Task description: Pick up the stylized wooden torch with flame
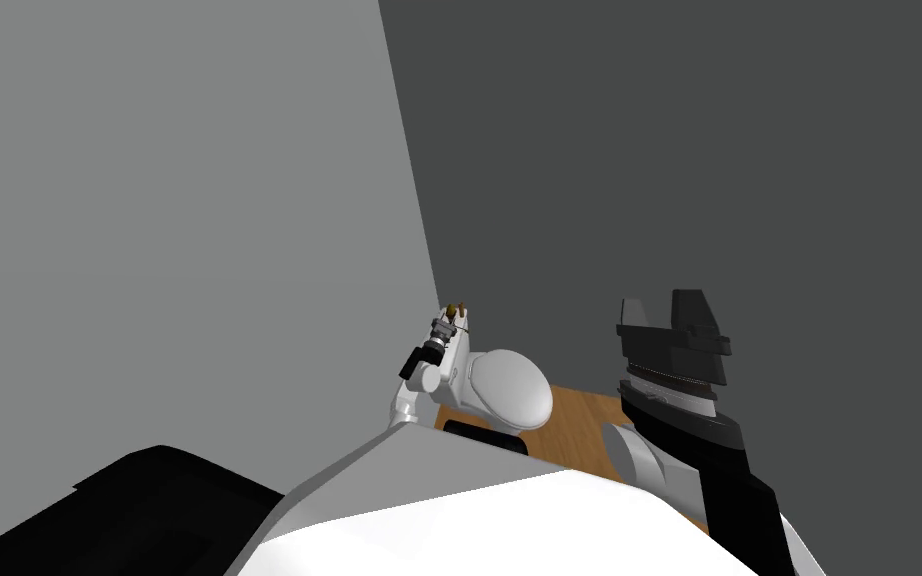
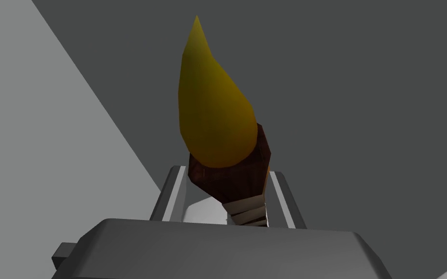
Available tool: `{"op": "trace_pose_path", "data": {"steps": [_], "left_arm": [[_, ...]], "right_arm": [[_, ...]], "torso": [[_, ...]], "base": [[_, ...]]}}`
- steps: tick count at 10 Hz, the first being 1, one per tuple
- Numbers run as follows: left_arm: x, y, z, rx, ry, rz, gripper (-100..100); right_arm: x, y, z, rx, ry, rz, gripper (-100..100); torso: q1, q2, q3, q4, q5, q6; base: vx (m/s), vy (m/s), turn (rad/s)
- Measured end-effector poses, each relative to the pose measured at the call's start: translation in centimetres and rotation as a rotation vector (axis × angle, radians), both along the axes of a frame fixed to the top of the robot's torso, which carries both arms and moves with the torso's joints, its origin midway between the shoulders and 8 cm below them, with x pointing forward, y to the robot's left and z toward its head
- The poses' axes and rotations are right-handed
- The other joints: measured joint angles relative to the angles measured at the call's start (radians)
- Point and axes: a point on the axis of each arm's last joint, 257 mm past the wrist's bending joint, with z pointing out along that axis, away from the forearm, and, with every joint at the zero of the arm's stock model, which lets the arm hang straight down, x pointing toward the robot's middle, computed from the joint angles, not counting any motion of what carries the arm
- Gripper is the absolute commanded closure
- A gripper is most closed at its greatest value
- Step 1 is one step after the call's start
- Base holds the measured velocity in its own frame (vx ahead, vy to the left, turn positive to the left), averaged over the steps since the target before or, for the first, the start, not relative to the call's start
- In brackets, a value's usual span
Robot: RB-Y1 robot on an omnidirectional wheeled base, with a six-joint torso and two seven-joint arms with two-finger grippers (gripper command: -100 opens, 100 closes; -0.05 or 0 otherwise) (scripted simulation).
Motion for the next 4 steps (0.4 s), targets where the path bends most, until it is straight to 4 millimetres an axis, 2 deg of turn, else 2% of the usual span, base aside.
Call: {"op": "trace_pose_path", "data": {"steps": [1,3,4], "left_arm": [[-0.9,-0.8,0.0,-0.006,0.01,-0.01,100],[-2.2,-0.5,0.6,-0.013,0.012,-0.007,100],[-2.2,-0.5,0.7,-0.014,0.009,-0.007,0]], "right_arm": [[0.0,0.0,0.0,0.0,0.0,0.0,0],[0.0,0.0,0.0,0.0,0.0,0.0,0],[0.0,0.0,0.0,0.0,0.0,0.0,0]], "torso": [[-0.001,-0.003,-0.002,-0.001,0.0,-0.001],[-0.001,-0.003,-0.002,0.0,0.0,0.0],[0.0,-0.001,-0.001,0.0,0.0,0.0]], "base": [[0.098,-0.016,0.095],[0.021,-0.007,-0.001],[0.0,0.0,0.0]]}}
